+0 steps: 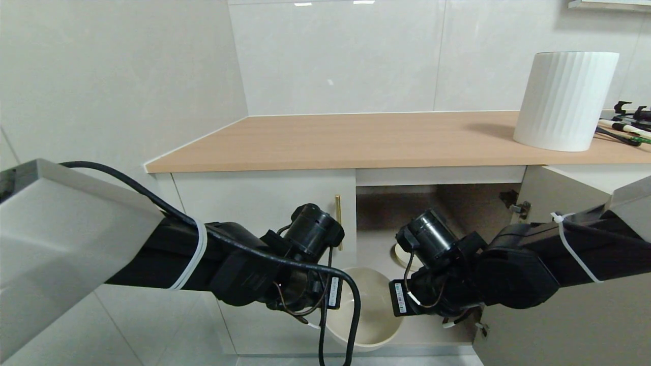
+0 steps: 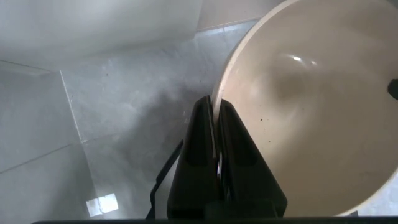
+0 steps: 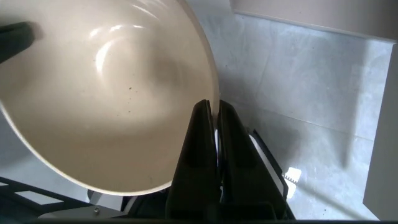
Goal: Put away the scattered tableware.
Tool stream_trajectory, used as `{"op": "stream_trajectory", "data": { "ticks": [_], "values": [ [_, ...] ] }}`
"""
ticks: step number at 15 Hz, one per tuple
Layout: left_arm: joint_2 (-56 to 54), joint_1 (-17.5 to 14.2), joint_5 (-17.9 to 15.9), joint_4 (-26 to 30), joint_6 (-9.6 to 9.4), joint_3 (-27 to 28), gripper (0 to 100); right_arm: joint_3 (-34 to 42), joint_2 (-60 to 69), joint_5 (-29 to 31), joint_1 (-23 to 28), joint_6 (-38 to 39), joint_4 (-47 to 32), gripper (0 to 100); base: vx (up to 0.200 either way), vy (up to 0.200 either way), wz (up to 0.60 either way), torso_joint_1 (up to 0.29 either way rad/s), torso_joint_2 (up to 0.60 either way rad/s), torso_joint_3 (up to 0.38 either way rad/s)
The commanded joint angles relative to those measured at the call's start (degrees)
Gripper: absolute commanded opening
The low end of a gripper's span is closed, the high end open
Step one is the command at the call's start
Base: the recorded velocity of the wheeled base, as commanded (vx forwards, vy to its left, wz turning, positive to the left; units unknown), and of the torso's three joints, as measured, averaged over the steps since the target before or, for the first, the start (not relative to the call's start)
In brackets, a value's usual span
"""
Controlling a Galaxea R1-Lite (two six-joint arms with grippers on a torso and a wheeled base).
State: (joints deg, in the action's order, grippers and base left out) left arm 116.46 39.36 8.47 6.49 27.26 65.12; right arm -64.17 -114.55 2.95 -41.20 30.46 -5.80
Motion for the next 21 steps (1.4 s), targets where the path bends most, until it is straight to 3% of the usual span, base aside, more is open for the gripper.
{"op": "stream_trajectory", "data": {
  "ticks": [1,3,4,12,14,17,21],
  "values": [
    [0.00,0.01,0.05,0.02,-0.01,0.00,0,0.01,-0.32,0.04,-0.02,-0.05,-0.09,0,0.000,0.000,0.00,0.000,0.00,0.000],
    [0.00,0.01,0.14,0.11,-0.01,-0.08,0,0.01,-0.58,0.21,-0.02,-0.05,0.27,0,0.000,0.000,0.00,0.000,0.00,0.000],
    [0.00,0.01,0.14,0.02,-0.01,-0.08,100,0.10,-0.58,0.21,-0.02,-0.05,0.44,0,0.000,0.000,0.00,0.000,0.00,0.000],
    [-0.62,0.01,0.32,-0.07,0.34,0.00,100,0.10,-1.37,1.44,0.42,0.12,1.23,0,0.000,0.000,0.00,0.000,0.00,0.000],
    [-2.02,0.01,0.14,-0.16,2.01,0.18,100,1.51,-2.08,6.01,2.27,1.44,5.63,0,0.000,0.000,0.00,0.000,0.00,0.000],
    [-2.11,-0.16,0.05,-0.16,2.01,0.09,100,4.23,-5.59,12.61,6.22,2.06,16.35,0,0.000,0.000,0.00,0.000,0.00,0.000],
    [-2.11,-0.16,0.14,-0.16,2.01,0.09,100,3.97,-8.76,13.13,13.17,1.97,24.17,0,0.000,0.000,0.00,0.000,0.00,0.000]
  ]
}}
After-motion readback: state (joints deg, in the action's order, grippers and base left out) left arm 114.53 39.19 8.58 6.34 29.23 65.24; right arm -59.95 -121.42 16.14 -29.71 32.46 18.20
